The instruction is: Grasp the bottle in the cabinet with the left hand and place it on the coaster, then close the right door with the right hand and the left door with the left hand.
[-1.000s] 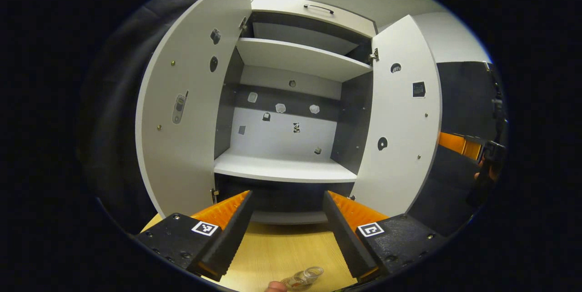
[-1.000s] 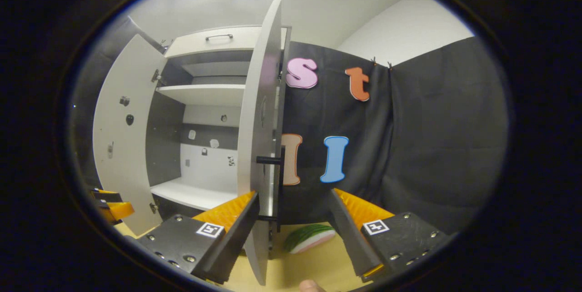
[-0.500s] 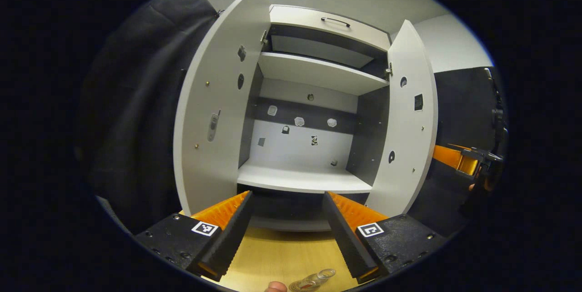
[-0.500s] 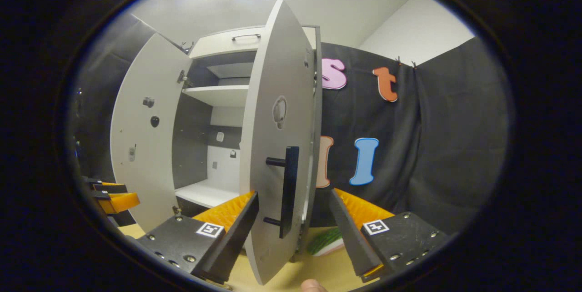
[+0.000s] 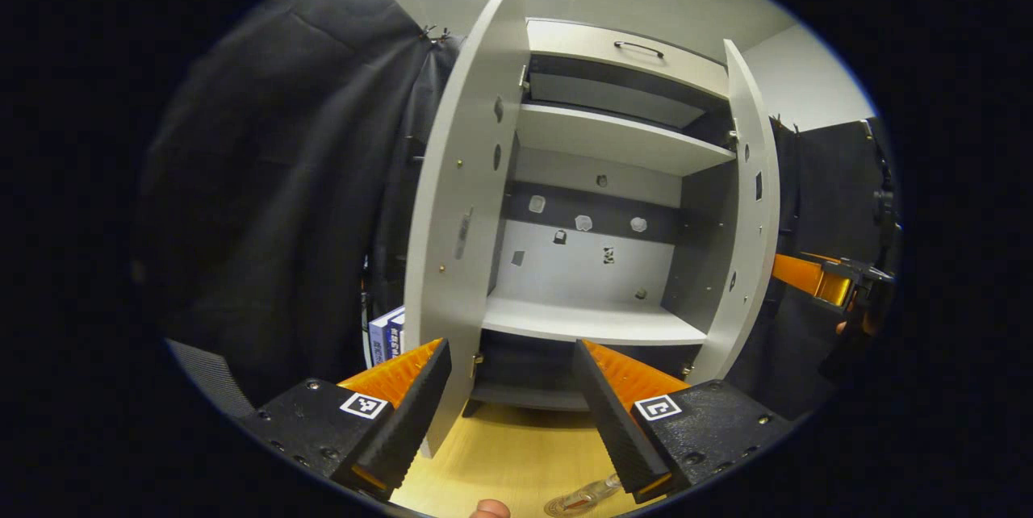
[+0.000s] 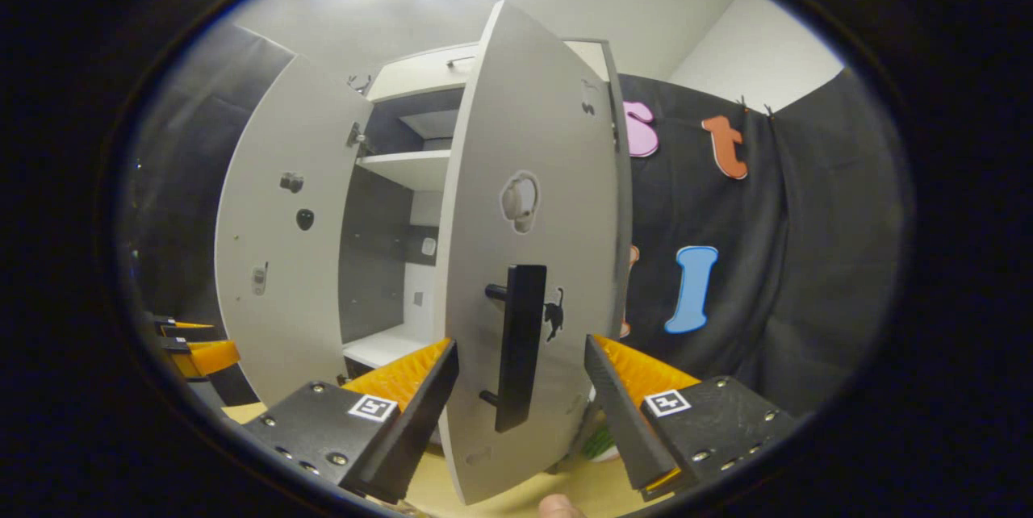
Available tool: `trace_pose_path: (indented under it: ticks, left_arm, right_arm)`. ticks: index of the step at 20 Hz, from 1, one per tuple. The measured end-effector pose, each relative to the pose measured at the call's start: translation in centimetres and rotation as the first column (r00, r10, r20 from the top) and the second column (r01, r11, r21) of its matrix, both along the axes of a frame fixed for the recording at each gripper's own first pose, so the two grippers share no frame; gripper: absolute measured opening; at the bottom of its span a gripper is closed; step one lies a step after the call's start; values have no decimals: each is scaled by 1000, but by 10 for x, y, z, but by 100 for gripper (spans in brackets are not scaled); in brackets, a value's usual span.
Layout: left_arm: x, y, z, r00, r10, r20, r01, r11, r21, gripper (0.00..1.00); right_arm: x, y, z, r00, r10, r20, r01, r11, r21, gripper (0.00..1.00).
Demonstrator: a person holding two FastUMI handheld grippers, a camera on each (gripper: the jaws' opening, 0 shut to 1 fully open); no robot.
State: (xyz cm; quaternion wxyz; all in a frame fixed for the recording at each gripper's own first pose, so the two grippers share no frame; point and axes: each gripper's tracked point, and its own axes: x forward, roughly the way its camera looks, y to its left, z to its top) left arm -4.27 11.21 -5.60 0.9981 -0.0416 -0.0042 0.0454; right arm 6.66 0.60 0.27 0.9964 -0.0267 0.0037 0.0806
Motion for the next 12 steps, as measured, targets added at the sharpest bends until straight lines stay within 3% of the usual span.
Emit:
trace_pose_path:
  ticks: [5, 6, 7, 12]
  left_arm:
    - [-9, 35, 2, 997, 79, 7, -79, 997, -6, 96]
    - [-10, 41, 3, 996, 91, 8, -91, 996, -6, 91]
    - [-12, 47, 1, 995, 103, 8, -103, 995, -7, 96]
    - [-14, 79, -3, 987, 161, 3, -161, 987, -15, 95]
  right_arm:
    - [5, 34, 4, 998, 63, 12, -63, 998, 7, 96]
    - [5, 39, 4, 997, 72, 12, -72, 997, 5, 96]
    - [5, 43, 3, 997, 79, 9, -79, 997, 5, 96]
    - [4, 59, -1, 995, 95, -1, -95, 995, -2, 96]
